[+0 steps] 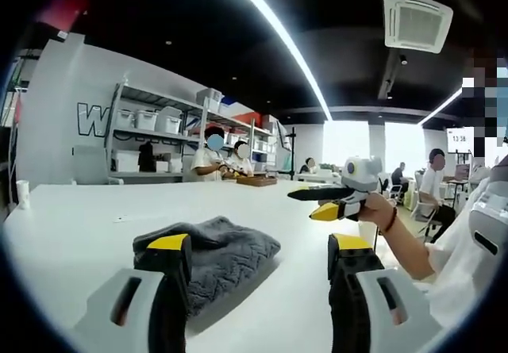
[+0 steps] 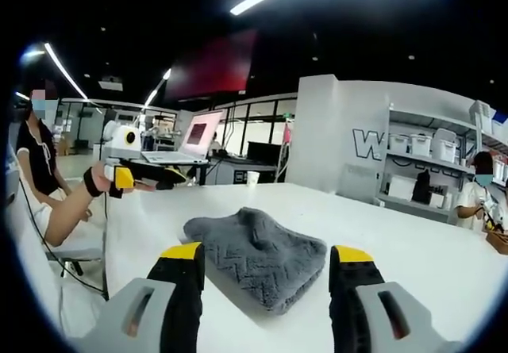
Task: Open the folded towel by lifting each exposed corner and separating the folded layers until the towel lies flat within the target outline without major curled edges
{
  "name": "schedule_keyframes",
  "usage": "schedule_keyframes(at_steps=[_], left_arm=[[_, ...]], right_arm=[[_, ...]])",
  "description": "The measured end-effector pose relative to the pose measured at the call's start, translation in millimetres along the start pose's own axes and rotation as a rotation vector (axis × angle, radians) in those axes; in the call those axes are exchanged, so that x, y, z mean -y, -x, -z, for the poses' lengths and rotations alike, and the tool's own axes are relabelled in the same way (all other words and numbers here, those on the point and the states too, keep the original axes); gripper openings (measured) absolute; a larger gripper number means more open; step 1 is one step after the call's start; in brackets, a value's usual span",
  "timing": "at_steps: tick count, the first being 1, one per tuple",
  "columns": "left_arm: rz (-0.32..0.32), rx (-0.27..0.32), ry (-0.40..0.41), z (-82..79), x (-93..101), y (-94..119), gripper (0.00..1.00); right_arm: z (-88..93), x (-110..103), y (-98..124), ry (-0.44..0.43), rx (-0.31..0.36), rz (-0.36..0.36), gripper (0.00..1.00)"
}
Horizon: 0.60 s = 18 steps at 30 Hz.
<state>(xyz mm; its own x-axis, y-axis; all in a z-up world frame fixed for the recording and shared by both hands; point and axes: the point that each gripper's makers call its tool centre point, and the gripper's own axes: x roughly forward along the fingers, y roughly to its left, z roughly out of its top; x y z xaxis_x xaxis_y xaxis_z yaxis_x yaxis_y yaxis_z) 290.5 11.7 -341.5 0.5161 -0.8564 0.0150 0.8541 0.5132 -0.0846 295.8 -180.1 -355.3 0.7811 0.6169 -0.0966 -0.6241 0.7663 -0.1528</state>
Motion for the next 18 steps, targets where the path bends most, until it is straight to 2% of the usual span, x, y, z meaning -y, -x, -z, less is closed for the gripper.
schedule_keyframes(at_steps=[18], left_arm=[[-0.024, -0.014, 0.034, 9.5, -13.6, -5.5, 0.67]], right_arm=[[1.5, 2.3, -15.0, -0.006, -0.022, -0.011, 0.59]])
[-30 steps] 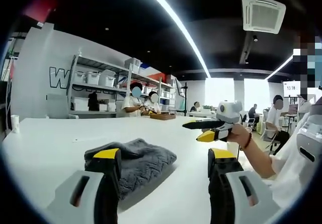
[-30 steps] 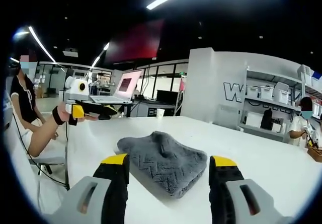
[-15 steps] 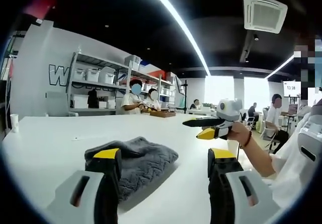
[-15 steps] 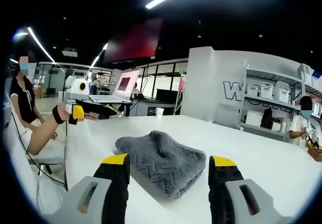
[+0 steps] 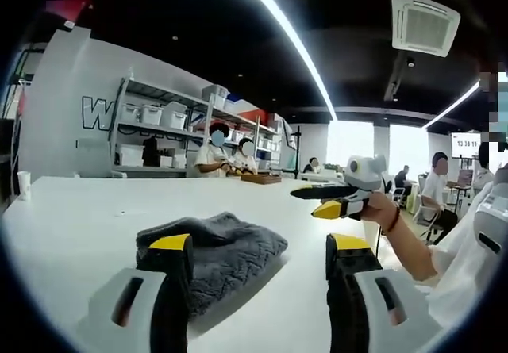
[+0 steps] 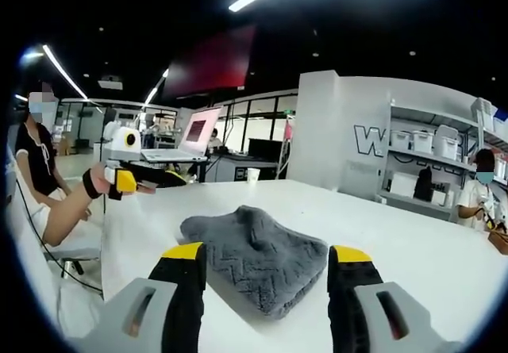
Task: Open the folded towel by lifting each exposed corner and separating the folded layers until the towel lies flat within the target outline without major curled edges
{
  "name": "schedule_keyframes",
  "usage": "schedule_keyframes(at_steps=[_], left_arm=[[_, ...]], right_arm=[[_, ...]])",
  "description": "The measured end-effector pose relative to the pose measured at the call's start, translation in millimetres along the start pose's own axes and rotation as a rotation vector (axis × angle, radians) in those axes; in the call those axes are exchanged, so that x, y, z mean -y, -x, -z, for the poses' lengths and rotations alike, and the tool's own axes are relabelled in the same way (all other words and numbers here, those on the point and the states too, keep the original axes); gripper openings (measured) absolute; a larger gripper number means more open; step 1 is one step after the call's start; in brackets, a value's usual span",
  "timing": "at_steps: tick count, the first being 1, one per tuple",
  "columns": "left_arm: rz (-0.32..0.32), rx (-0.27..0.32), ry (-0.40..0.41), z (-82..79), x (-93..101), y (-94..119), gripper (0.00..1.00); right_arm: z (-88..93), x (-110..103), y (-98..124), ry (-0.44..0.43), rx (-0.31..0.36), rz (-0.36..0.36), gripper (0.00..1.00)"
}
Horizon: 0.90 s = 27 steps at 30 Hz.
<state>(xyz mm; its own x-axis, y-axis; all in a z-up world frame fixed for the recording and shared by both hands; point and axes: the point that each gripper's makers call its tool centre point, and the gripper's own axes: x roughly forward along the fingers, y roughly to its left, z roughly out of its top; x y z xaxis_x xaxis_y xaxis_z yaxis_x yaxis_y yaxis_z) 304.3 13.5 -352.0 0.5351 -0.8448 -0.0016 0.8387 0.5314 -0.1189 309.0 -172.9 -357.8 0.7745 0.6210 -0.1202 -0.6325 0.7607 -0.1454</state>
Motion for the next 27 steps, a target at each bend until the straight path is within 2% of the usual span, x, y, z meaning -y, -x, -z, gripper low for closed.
schedule_keyframes(at_steps=[4, 12, 22, 25, 27], left_arm=[[-0.022, 0.003, 0.000, 0.9, -4.6, -1.1, 0.66], [-0.034, -0.031, -0.016, 7.0, -7.6, -5.3, 0.66], [-0.044, -0.033, -0.007, 5.7, -12.4, -9.9, 0.65], [-0.063, -0.039, -0.076, 5.4, -13.4, -10.6, 0.65], [-0.066, -0.041, -0.073, 5.8, -13.6, -11.0, 0.65]], right_arm=[[-1.2, -0.8, -1.6, 0.005, -0.001, -0.004, 0.59], [0.5, 3.6, -4.1, 0.018, -0.012, 0.005, 0.59], [3.3, 9.4, -9.7, 0.021, -0.026, 0.009, 0.59], [2.6, 10.3, -10.7, 0.020, -0.023, 0.010, 0.58], [2.4, 10.4, -10.8, 0.020, -0.022, 0.011, 0.58]])
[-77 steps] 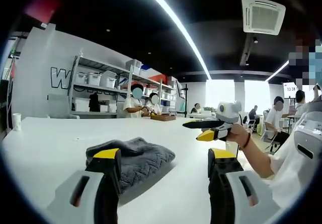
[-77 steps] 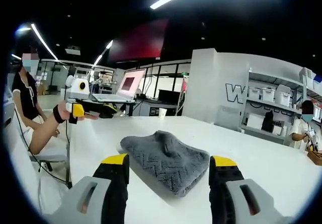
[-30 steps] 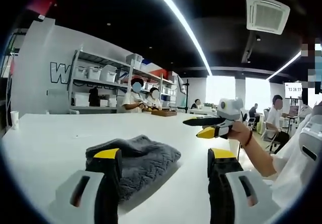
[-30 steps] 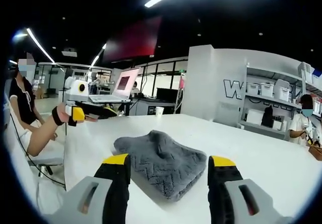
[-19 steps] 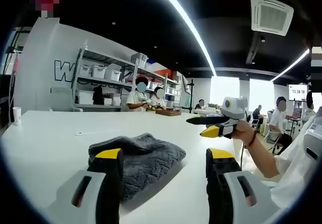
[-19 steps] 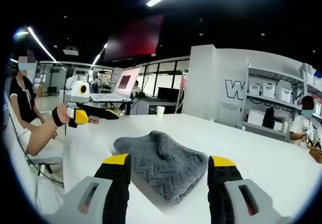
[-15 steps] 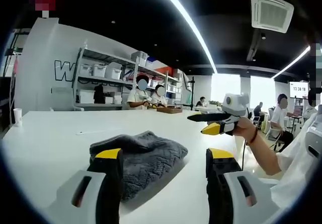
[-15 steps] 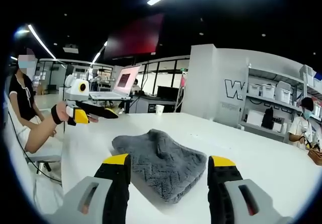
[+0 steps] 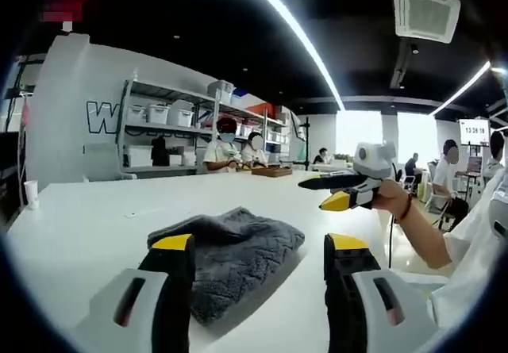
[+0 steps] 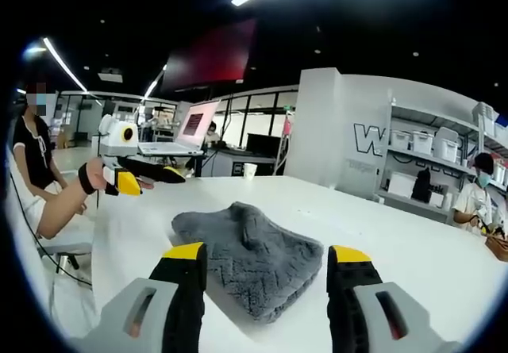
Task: Open the folded towel by lifting each exposed corner and separating the folded layers until the towel lies flat within the target outline without major curled edges
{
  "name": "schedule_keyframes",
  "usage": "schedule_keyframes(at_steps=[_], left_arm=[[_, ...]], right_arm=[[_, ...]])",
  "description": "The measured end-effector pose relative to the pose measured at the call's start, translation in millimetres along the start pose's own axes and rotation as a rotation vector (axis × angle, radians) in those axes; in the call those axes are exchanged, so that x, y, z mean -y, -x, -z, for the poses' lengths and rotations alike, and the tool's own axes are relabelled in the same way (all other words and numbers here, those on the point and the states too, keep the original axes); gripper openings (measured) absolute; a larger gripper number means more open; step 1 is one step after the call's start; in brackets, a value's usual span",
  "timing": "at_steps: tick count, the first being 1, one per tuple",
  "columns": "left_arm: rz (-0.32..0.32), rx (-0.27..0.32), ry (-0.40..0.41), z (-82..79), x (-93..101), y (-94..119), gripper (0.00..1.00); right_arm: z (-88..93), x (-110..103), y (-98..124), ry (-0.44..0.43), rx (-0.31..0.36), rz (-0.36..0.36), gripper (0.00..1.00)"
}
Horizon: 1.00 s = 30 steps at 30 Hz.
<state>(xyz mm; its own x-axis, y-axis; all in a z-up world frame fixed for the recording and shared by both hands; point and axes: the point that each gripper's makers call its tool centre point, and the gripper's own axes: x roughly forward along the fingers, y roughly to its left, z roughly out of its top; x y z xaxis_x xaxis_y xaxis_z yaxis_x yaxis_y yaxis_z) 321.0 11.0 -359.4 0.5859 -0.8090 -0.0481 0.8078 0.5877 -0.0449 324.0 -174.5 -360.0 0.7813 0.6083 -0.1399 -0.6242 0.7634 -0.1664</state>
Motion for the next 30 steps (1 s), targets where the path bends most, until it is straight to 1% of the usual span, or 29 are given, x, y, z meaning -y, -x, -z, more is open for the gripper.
schedule_keyframes(at_steps=[6, 8, 9, 12, 15, 17, 18, 22, 25, 30], left_arm=[[-0.006, -0.005, 0.013, 0.0, -5.4, -2.1, 0.64], [0.013, -0.007, 0.038, 1.5, -5.6, -4.0, 0.61], [0.013, -0.006, 0.038, 1.5, -5.7, -4.3, 0.61], [0.013, -0.005, 0.031, 2.5, -6.0, -5.6, 0.66], [-0.003, -0.022, 0.024, 6.9, -10.1, -6.7, 0.66], [-0.002, -0.026, 0.029, 8.3, -12.0, -6.9, 0.66], [-0.004, -0.024, 0.038, 8.5, -13.6, -7.2, 0.67], [0.002, -0.029, 0.058, 11.2, -13.9, -8.7, 0.68], [0.002, -0.027, 0.056, 11.7, -13.8, -10.7, 0.68], [0.003, -0.025, 0.067, 13.0, -14.5, -12.5, 0.68]], right_arm=[[0.7, 0.7, -3.6, -0.003, -0.003, -0.003, 0.58], [1.8, 1.6, -5.5, -0.001, -0.010, -0.004, 0.58], [2.3, 1.8, -6.0, -0.003, -0.011, -0.004, 0.58], [3.9, 2.5, -7.1, -0.002, -0.016, -0.009, 0.58], [4.9, 6.5, -6.9, -0.005, -0.019, 0.003, 0.57], [5.8, 6.5, -7.4, -0.006, -0.020, -0.005, 0.57], [7.0, 7.9, -7.9, -0.016, -0.023, -0.001, 0.57], [9.3, 8.6, -9.3, -0.008, -0.029, 0.004, 0.56], [12.9, 7.6, -12.3, -0.006, -0.043, 0.000, 0.56], [11.6, 7.1, -14.2, -0.005, -0.042, -0.002, 0.56]])
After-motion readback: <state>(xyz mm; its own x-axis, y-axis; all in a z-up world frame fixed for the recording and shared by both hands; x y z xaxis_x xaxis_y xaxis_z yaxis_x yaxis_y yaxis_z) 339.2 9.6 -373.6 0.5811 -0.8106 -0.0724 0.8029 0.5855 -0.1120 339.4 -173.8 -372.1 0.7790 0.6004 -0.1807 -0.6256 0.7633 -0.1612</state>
